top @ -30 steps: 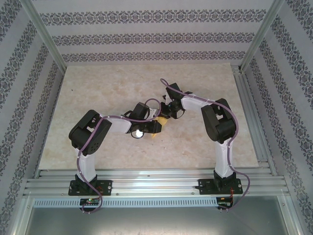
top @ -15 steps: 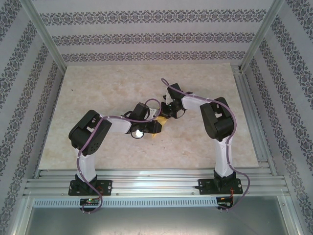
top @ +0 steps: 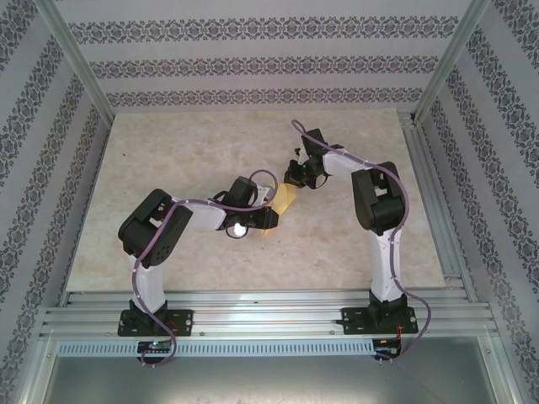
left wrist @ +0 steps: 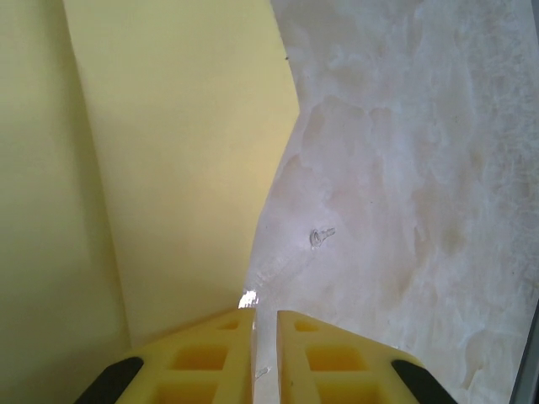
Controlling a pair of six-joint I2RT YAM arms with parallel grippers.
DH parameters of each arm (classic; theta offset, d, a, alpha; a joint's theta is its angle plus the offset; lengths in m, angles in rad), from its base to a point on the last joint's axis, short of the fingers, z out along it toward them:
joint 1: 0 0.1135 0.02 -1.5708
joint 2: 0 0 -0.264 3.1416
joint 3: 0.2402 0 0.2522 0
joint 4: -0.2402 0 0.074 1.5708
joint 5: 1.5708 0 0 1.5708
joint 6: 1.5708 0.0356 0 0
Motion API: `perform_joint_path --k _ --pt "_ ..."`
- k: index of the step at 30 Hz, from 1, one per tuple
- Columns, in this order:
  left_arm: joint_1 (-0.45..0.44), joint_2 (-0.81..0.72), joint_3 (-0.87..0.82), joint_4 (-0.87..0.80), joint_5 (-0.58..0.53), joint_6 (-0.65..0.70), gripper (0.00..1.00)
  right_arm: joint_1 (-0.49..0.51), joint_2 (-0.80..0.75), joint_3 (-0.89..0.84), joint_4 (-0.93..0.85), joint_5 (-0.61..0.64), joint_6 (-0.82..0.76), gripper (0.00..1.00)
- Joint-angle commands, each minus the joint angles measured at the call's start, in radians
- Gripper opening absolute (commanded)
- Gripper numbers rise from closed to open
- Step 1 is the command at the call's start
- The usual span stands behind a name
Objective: Fold a paper plane with a square sheet of paper (fold left side to right side)
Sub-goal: Fourth fold the wing at the center of the table.
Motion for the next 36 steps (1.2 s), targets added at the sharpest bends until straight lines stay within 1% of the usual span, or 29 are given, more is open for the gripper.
perform_joint_path --k 1,4,8,11,14,17,21,26,36 --pt "-0.010 0.029 -0.053 -0.120 -0.037 0.020 0.16 -0.009 0.029 0.061 -0.013 0.040 -0.020 0.07" --pt "-0.009 0.025 -0.054 -0.123 -0.039 0.020 0.16 -0.023 -0.003 0.066 -0.004 0.036 -0.007 0.07" --pt "-0.009 0.021 -0.054 -0.113 -0.033 0.015 0.15 -0.025 -0.130 -0.011 0.015 0.024 -0.009 0.08" --pt "-0.009 0.019 -0.050 -0.114 -0.033 0.014 0.15 -0.014 -0.250 -0.150 0.072 -0.024 0.023 0.09" --pt "-0.009 0.018 -0.050 -0.115 -0.034 0.016 0.15 0.024 -0.368 -0.296 0.124 -0.049 0.056 0.09" --pt "-0.010 0.018 -0.049 -0.118 -0.036 0.017 0.15 0.072 -0.421 -0.403 0.174 -0.064 0.097 0.08" --pt "-0.009 0.018 -0.049 -0.125 -0.042 0.022 0.15 0.118 -0.404 -0.446 0.228 -0.066 0.135 0.08" --pt "-0.009 0.019 -0.042 -0.125 -0.041 0.021 0.15 0.149 -0.317 -0.439 0.294 -0.072 0.176 0.07" --pt "-0.009 0.024 -0.030 -0.133 -0.040 0.024 0.15 0.157 -0.190 -0.424 0.395 -0.082 0.236 0.07"
